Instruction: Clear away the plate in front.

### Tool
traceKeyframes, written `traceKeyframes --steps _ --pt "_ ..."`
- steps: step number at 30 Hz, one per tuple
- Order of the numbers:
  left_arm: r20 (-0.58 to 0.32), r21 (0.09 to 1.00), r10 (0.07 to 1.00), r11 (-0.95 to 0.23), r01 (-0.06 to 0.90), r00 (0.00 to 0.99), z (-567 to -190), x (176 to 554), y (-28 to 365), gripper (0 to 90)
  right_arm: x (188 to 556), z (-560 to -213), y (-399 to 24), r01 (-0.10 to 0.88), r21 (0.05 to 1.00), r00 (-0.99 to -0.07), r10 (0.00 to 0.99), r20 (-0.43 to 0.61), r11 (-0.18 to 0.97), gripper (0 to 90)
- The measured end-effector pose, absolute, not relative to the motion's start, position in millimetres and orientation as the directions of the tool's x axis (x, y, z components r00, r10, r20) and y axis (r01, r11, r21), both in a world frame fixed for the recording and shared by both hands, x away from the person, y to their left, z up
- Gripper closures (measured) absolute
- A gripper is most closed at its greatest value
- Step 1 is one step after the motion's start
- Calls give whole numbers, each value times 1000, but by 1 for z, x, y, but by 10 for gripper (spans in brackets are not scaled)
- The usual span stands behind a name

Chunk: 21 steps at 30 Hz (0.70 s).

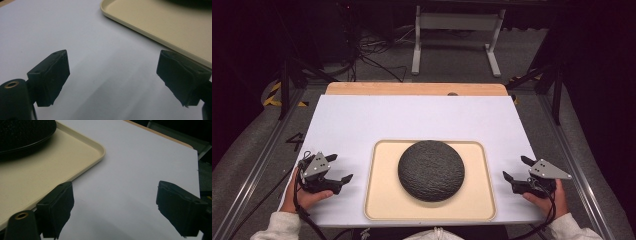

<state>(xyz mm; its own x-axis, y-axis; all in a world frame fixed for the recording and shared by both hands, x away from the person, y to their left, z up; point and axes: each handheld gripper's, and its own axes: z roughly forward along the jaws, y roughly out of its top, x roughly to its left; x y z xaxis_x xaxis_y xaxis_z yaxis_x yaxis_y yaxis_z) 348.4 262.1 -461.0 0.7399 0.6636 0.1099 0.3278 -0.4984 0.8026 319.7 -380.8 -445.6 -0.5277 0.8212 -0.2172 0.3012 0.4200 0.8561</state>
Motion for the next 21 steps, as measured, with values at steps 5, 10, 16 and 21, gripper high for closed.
traceKeyframes --steps 5,10,16,21 --pt "96 800 660 -497 336 746 -463 348 261 109 320 -446 -380 295 857 -532 818 -221 423 149" --pt "91 806 654 -492 330 751 -461 347 258 107 318 -446 -380 294 854 -531 816 -227 429 147" --pt "91 806 650 -493 328 754 -460 346 255 104 317 -445 -379 290 854 -530 816 -232 431 146" --pt "99 809 653 -492 321 751 -458 346 254 104 317 -444 -379 288 856 -529 816 -232 430 146"
